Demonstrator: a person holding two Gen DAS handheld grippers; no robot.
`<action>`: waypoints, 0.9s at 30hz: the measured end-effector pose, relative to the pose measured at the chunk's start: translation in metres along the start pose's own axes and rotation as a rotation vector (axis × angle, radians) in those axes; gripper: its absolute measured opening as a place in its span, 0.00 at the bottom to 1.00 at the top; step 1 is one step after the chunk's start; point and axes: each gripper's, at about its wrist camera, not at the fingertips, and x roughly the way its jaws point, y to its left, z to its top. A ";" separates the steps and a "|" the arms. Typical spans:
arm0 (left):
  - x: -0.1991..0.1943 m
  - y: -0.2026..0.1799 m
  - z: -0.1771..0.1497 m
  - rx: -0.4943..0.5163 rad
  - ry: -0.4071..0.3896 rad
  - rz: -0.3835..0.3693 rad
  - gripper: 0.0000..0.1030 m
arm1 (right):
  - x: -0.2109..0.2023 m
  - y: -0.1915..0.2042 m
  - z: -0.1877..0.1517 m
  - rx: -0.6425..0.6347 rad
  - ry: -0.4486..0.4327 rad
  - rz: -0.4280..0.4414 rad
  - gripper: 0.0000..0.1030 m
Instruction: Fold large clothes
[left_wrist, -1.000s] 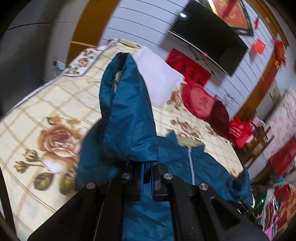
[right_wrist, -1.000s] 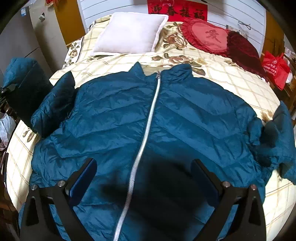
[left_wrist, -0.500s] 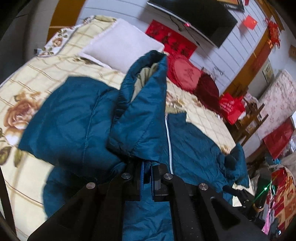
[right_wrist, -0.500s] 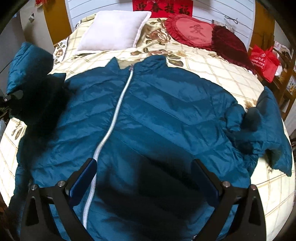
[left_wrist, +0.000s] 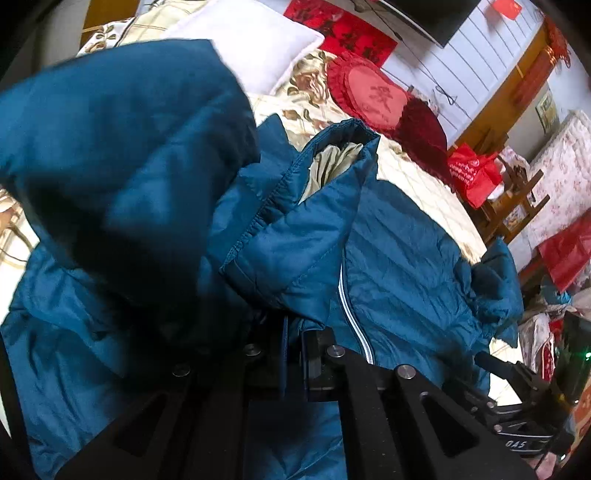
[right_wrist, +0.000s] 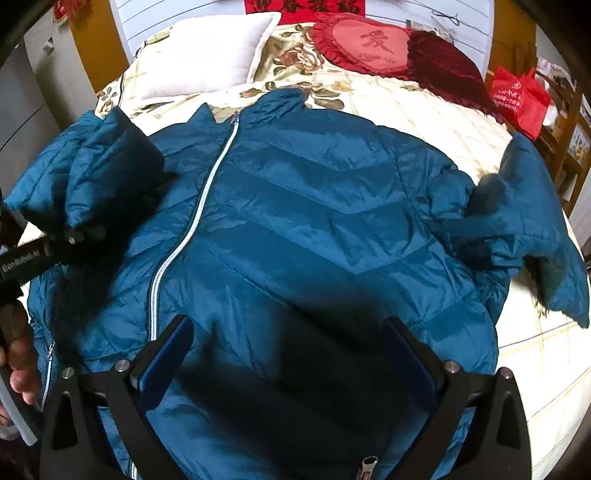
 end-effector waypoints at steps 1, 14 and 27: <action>0.003 -0.002 -0.002 0.007 0.009 0.003 0.05 | 0.000 -0.001 -0.001 0.005 0.000 0.005 1.00; -0.008 -0.034 -0.024 0.196 0.003 0.009 0.53 | -0.002 -0.020 -0.010 0.078 0.005 0.064 1.00; -0.087 0.019 -0.041 0.204 -0.112 0.200 0.60 | -0.014 -0.008 0.002 0.194 -0.040 0.288 1.00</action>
